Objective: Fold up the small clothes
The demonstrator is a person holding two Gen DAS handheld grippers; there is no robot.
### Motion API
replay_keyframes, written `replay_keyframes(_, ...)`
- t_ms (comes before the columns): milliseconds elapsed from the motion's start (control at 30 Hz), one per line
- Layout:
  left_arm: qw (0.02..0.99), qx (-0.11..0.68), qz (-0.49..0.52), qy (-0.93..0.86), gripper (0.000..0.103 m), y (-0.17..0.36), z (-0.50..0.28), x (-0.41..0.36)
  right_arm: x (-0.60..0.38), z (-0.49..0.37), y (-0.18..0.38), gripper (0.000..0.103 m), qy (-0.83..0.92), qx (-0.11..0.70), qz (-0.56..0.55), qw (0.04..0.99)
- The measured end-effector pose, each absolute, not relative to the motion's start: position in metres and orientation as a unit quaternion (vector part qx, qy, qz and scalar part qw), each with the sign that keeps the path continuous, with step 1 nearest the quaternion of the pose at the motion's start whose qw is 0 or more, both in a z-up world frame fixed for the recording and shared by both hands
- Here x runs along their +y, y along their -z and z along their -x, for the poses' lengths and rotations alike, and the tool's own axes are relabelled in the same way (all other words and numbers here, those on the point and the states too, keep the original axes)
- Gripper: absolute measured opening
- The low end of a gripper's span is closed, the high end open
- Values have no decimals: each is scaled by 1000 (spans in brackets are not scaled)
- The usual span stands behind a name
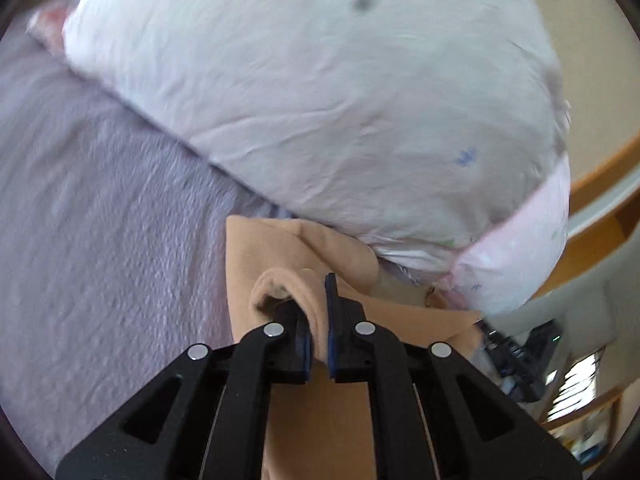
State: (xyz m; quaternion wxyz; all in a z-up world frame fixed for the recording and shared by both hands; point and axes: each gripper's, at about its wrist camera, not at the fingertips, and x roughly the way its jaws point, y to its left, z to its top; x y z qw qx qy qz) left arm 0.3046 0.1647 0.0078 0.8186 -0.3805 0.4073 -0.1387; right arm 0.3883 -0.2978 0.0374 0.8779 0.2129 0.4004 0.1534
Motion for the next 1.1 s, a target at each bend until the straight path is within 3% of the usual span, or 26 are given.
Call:
replay_keyframes(33, 801, 401, 420, 147, 13, -2, -304, 173, -297, -391, -38, 19, -150, 407, -216, 875)
replay_keyframes(67, 792, 390, 445, 151, 28, -1, -300, 180, -298, -388, -42, 33, -147, 404, -223, 875)
replay_keyframes(100, 788, 380, 459, 153, 36, -2, -295, 186, -301, -383, -47, 79, -142, 392, -229, 880)
replay_keyframes(133, 789, 368, 469, 150, 49, -6, -287, 195, -305, -369, -57, 102, -137, 358, -237, 893)
replay_keyframes(167, 792, 363, 469, 144, 55, -12, -275, 200, -307, -364, -64, 102, -145, 331, -244, 900)
replay_keyframes(300, 805, 367, 442, 148, 57, -26, -244, 205, -309, -336, -71, 102, -195, 328, -245, 892)
replay_keyframes(467, 806, 420, 385, 161, 63, -20, -220, 184, -296, -344, -20, 102, -150, 469, -179, 852)
replay_keyframes(700, 797, 472, 341, 164, 63, 3, -217, 151, -332, -306, -49, 102, -217, 347, -265, 873)
replay_keyframes(733, 803, 464, 339, 159, 61, 3, -216, 149, -341, -302, -47, 102, -221, 336, -281, 872)
replay_keyframes(767, 804, 463, 342, 152, 52, 2, -219, 148, -348, -301, -44, 102, -222, 331, -297, 868)
replay_keyframes(833, 790, 473, 365, 141, 24, 8, -226, 146, -358, -303, -42, 102, -212, 334, -324, 859)
replay_keyframes(933, 783, 455, 397, 150, 20, -1, -226, 147, -380, -296, -43, 102, -191, 321, -363, 854)
replay_keyframes(1100, 818, 416, 339, 207, 19, -75, -230, 92, -396, -287, -59, 102, -157, 279, -373, 871)
